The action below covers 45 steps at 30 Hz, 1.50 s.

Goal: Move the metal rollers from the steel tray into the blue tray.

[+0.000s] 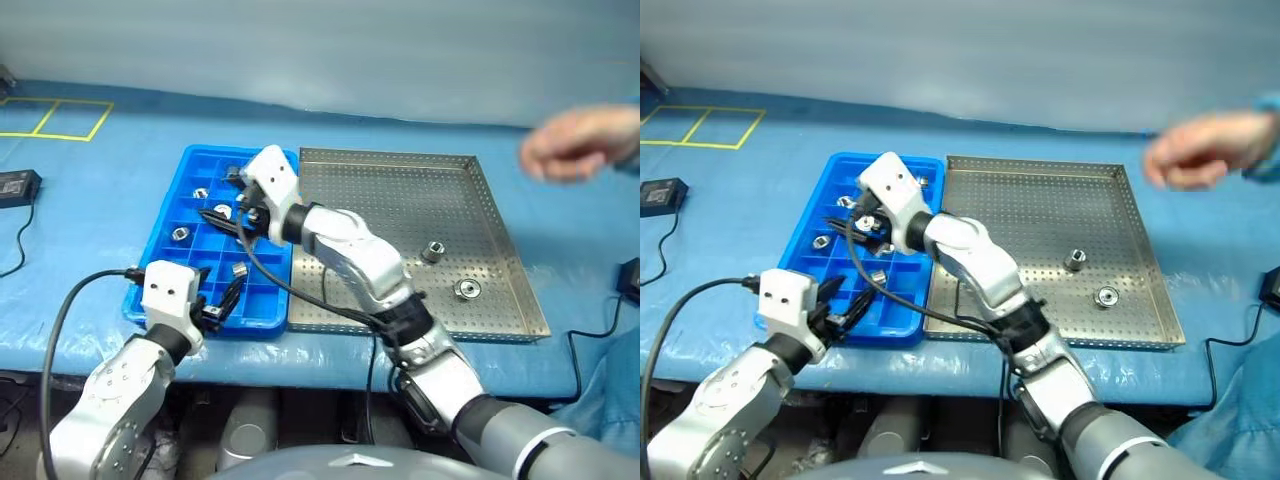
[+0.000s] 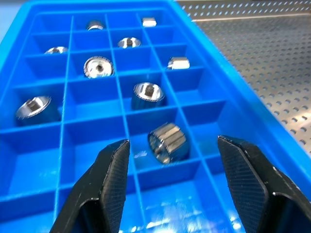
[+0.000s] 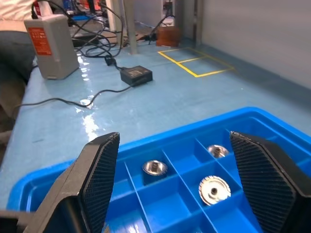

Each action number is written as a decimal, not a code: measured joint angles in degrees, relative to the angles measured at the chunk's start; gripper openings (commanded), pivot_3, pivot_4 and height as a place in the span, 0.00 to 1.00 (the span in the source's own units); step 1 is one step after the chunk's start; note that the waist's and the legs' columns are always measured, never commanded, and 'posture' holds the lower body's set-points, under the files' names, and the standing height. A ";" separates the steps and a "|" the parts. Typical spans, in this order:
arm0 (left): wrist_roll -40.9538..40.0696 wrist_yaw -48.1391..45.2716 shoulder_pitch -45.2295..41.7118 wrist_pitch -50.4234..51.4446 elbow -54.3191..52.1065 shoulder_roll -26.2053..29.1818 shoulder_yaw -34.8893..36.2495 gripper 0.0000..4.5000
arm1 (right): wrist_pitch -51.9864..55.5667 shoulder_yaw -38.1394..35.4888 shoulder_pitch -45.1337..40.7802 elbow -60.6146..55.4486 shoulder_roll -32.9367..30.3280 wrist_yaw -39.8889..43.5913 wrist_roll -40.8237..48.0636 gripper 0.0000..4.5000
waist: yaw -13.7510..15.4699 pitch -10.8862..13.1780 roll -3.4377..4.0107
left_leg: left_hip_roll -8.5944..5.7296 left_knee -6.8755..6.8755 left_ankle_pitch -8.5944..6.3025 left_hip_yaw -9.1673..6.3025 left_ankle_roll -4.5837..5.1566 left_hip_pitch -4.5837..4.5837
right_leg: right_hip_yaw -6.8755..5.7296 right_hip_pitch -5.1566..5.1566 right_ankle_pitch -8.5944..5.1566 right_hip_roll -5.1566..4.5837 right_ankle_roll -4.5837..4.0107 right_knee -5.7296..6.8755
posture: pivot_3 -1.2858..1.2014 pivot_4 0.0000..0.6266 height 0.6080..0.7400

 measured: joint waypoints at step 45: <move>8.87 -23.58 -35.85 -7.77 34.74 -1.48 -25.40 0.70 | 21.26 -21.82 17.55 -10.34 4.27 -30.91 -10.56 0.85 | -11.46 0.01 0.06 | -0.10 0.31 -0.04 0.50 0.11 0.10 | 0.83 -0.05 0.49 0.37 0.68 0.23 | 0.49 0.24 1.00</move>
